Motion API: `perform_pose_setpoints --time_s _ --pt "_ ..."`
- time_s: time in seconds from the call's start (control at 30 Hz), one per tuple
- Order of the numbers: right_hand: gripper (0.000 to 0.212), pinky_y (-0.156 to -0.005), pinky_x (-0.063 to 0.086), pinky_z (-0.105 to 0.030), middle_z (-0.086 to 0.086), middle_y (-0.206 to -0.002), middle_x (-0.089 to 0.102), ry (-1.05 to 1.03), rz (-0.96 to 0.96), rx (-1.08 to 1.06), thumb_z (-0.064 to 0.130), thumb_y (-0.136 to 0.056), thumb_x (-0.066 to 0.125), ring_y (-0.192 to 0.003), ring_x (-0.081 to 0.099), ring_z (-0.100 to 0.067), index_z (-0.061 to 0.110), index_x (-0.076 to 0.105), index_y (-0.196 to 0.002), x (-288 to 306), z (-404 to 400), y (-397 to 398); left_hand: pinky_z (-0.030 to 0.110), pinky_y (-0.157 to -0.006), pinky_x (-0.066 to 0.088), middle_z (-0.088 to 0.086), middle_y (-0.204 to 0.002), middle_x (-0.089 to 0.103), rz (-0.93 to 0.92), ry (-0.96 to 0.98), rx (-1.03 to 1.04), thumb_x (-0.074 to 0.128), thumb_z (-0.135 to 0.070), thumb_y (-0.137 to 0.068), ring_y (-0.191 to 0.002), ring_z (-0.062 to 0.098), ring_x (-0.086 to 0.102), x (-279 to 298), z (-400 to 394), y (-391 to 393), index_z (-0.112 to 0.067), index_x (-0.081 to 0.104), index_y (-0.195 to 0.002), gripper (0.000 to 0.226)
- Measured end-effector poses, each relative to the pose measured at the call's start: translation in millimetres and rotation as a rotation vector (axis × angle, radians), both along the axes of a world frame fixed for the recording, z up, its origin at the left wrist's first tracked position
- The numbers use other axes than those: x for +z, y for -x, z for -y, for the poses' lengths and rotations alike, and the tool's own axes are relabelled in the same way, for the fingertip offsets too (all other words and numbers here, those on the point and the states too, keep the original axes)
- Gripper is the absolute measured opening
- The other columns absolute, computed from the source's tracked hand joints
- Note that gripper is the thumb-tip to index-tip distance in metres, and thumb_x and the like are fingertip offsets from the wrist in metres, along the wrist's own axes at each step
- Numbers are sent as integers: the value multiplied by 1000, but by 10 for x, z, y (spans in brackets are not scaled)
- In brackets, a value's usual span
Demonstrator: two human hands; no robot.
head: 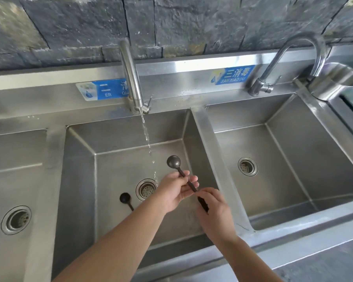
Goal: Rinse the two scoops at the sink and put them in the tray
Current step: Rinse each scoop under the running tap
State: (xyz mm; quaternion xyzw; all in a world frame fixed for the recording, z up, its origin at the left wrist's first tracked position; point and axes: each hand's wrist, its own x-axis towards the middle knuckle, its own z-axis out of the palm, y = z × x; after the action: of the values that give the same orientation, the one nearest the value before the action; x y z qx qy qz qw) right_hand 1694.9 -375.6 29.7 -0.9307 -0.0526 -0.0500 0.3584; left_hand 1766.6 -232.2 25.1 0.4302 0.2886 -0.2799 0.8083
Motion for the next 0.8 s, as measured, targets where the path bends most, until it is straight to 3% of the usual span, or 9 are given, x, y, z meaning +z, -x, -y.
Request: perform_pose_setpoints --time_s 0.1,0.2,0.37,0.5,0.57,0.63,0.73,0.8 --pt "37 -74 42 -3 13 -95 68 -124 -165 -58 0 -79 67 -84 66 -7 25 74 -106 4 303 -257 44 -85 56 7 -86 74 84 -172 -62 50 -4 -97 -73 21 72 34 324 -209 -10 59 -109 16" --pt "34 -62 43 -4 24 -72 70 -221 -388 -131 19 -85 65 -71 64 5 39 71 -111 -2 701 -526 38 -76 56 3 -78 73 151 -311 -137 61 -10 -93 -71 17 69 92 768 -432 -13 66 -95 6" --pt "28 -59 44 -9 26 -68 70 -266 -494 -245 22 -80 67 -70 65 2 49 67 -74 -124 1449 -932 40 -69 57 5 -76 65 195 -378 -208 67 -13 -89 -70 21 64 94 1627 -778 -15 71 -90 5" --pt "21 -63 50 -17 18 -69 73 -357 -610 -363 20 -81 67 -66 65 -1 40 74 -80 -345 1988 -1179 36 -65 59 5 -76 66 219 -463 -282 69 -13 -87 -67 19 66 -154 2222 -1012 -23 72 -86 10" --pt "27 -48 40 -10 22 -53 66 -347 -684 -389 20 -80 68 -48 57 6 42 74 -67 -512 2194 -1286 40 -74 60 5 -80 72 210 -578 -311 74 -15 -82 -72 22 69 -420 2493 -1075 -23 72 -84 8" --pt "33 -46 39 -16 16 -42 60 -349 -795 -412 15 -78 69 -39 50 2 38 72 -54 -764 2348 -1393 38 -83 58 6 -89 77 168 -717 -345 78 -21 -76 -84 23 72 -768 2742 -1107 -20 75 -89 13" --pt "26 -48 42 -23 8 -35 52 -262 -962 -372 11 -77 66 -44 51 -14 17 64 -52 -1212 2498 -1535 39 -83 58 8 -92 78 11 -794 -318 79 -18 -73 -87 23 73 -1331 3013 -1075 -18 78 -93 21" --pt "16 -56 51 -21 6 -52 61 -213 -1044 -315 12 -78 66 -59 61 -19 19 63 -64 -1489 2577 -1599 43 -80 59 11 -90 77 -101 -786 -263 77 -13 -73 -85 27 73 -1679 3113 -1031 -18 77 -90 18"
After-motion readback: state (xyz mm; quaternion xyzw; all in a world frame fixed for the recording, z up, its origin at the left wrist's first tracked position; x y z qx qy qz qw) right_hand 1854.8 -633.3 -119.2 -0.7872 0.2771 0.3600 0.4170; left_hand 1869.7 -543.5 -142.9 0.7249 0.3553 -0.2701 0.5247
